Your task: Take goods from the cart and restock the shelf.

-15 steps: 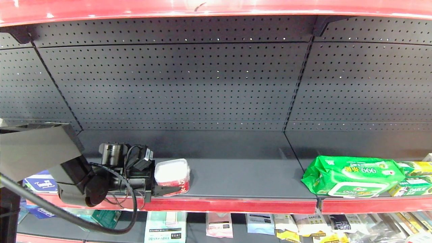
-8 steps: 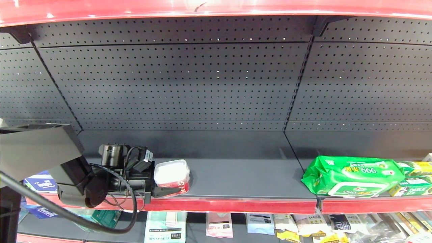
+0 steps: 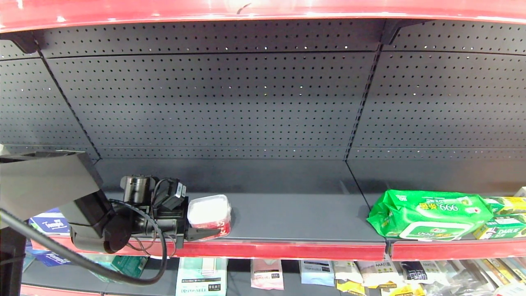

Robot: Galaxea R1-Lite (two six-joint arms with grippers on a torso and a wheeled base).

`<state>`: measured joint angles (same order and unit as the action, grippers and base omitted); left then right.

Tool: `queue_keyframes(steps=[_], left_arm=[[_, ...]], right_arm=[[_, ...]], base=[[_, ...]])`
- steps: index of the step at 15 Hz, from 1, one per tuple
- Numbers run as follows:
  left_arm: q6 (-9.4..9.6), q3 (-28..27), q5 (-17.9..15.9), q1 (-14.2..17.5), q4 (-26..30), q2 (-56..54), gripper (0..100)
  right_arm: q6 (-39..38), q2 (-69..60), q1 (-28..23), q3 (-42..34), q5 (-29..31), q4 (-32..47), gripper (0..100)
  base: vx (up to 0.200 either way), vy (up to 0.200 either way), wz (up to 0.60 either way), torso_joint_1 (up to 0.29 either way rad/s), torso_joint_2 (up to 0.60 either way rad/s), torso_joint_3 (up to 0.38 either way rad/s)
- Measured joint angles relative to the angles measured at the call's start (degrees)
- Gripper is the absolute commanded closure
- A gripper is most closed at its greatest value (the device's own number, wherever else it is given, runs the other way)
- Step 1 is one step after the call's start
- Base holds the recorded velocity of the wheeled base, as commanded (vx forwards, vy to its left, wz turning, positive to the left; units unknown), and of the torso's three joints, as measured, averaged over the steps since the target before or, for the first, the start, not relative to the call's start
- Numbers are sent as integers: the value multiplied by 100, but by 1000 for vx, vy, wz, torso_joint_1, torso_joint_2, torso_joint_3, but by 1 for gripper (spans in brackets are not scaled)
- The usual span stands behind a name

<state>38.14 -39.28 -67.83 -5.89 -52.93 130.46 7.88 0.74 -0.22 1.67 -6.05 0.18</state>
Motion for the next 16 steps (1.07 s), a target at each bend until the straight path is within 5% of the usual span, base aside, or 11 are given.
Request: queue_keyframes(steps=[1, 16], left_arm=[[15, 4, -2, 0, 0, 5, 0], [-98, -30, 74, 363, 9, -37, 0]], right_arm=[[0, 0, 0, 0, 0, 0, 100], [0, 5, -2, 0, 0, 0, 100]], base=[[0, 0, 0, 0, 0, 0], [0, 0, 0, 0, 0, 0]])
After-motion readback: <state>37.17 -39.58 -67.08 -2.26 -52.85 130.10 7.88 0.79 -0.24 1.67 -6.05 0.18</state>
